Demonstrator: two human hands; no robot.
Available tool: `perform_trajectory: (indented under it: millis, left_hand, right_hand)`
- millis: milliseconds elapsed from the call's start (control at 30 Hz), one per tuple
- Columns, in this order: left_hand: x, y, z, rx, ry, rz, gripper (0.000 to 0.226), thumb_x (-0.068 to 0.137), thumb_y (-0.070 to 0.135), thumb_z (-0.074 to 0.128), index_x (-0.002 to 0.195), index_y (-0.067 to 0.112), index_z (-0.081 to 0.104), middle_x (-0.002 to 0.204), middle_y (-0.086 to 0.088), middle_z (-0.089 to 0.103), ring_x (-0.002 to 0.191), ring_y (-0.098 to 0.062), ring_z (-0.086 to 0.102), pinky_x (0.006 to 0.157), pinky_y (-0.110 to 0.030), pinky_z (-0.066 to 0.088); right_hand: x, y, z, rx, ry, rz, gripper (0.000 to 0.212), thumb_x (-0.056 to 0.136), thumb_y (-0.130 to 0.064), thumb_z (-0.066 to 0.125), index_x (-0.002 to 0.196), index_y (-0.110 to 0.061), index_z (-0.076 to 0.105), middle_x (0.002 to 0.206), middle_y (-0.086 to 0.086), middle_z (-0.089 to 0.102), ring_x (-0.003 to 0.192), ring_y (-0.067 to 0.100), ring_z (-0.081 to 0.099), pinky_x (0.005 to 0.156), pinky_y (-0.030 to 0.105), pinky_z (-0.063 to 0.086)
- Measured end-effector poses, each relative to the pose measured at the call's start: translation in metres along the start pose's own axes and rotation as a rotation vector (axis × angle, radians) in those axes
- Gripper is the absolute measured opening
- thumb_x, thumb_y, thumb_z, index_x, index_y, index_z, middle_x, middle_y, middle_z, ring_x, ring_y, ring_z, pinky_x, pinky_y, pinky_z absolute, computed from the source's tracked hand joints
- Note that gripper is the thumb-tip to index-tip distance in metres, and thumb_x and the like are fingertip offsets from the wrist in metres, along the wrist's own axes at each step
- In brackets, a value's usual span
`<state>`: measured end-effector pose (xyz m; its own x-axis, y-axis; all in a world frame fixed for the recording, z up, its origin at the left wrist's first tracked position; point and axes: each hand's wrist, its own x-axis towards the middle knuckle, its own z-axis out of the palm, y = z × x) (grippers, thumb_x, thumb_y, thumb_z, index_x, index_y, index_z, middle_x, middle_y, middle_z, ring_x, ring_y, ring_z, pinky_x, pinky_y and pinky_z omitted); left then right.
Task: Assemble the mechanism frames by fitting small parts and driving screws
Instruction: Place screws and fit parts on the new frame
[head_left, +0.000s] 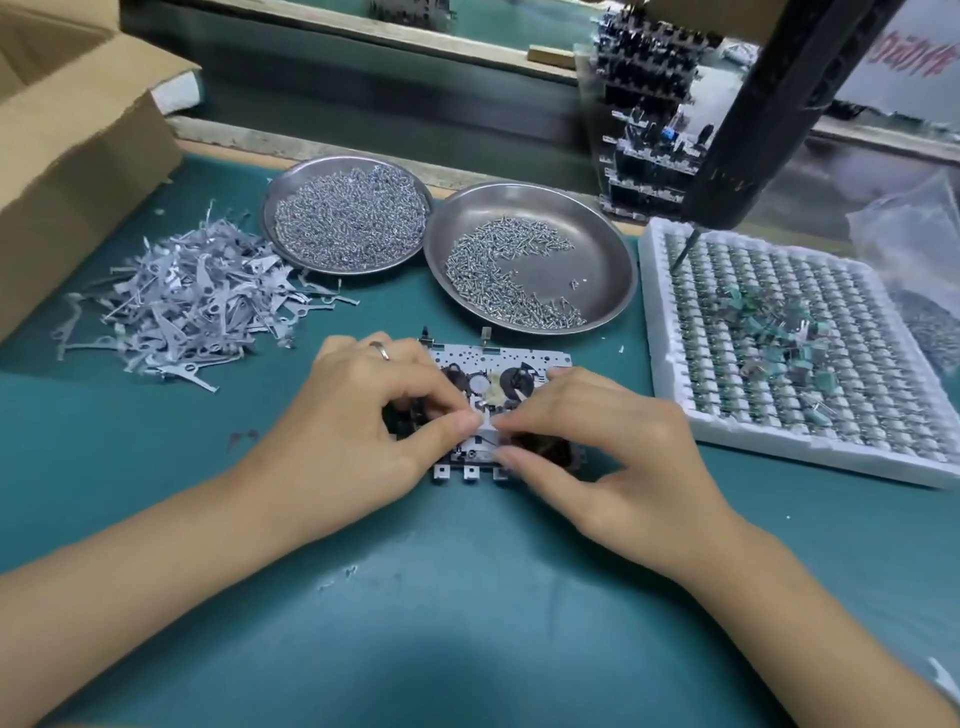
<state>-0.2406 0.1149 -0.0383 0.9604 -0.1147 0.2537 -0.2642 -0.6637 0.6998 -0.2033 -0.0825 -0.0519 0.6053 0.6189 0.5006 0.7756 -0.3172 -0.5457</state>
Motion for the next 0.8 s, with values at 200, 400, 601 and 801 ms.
perform_trajectory:
  millis: [200,400,601,801]
  left_hand:
    - [0.000,-0.001,0.001,0.006,0.011,-0.009,0.014,0.070,0.038,0.067,0.065,0.026,0.072,0.066,0.013,0.061,0.071,-0.012,0.053,0.082,-0.024,0.029]
    - [0.001,-0.003,0.002,-0.052,0.058,-0.040,0.011,0.067,0.039,0.070,0.062,0.029,0.071,0.061,0.012,0.059,0.067,-0.011,0.053,0.077,-0.030,0.036]
    - [0.001,-0.003,0.002,-0.136,0.032,-0.035,0.010,0.071,0.025,0.083,0.065,0.022,0.076,0.063,0.003,0.062,0.066,-0.014,0.055,0.067,-0.014,0.037]
    - [0.002,-0.004,0.001,-0.258,-0.022,-0.068,0.001,0.070,0.019,0.078,0.069,0.019,0.078,0.065,0.001,0.060,0.062,-0.012,0.055,0.060,-0.011,0.038]
  right_hand:
    - [-0.002,0.003,0.005,-0.116,-0.011,-0.115,0.008,0.080,-0.004,0.074,0.087,0.000,0.073,0.076,0.009,0.067,0.072,0.029,0.062,0.077,0.040,0.049]
    - [-0.008,-0.004,0.014,-0.130,0.112,-0.015,0.008,0.079,0.001,0.073,0.087,-0.002,0.073,0.077,0.003,0.068,0.073,0.021,0.060,0.072,0.024,0.048]
    - [-0.008,-0.007,0.022,-0.127,0.227,0.043,0.010,0.078,0.004,0.072,0.084,-0.004,0.073,0.073,0.003,0.065,0.070,0.019,0.058,0.068,0.020,0.046]
    - [-0.008,-0.007,0.025,-0.191,0.244,0.027,0.013,0.076,0.010,0.067,0.081,-0.001,0.071,0.073,0.005,0.065,0.068,0.025,0.059,0.066,0.028,0.047]
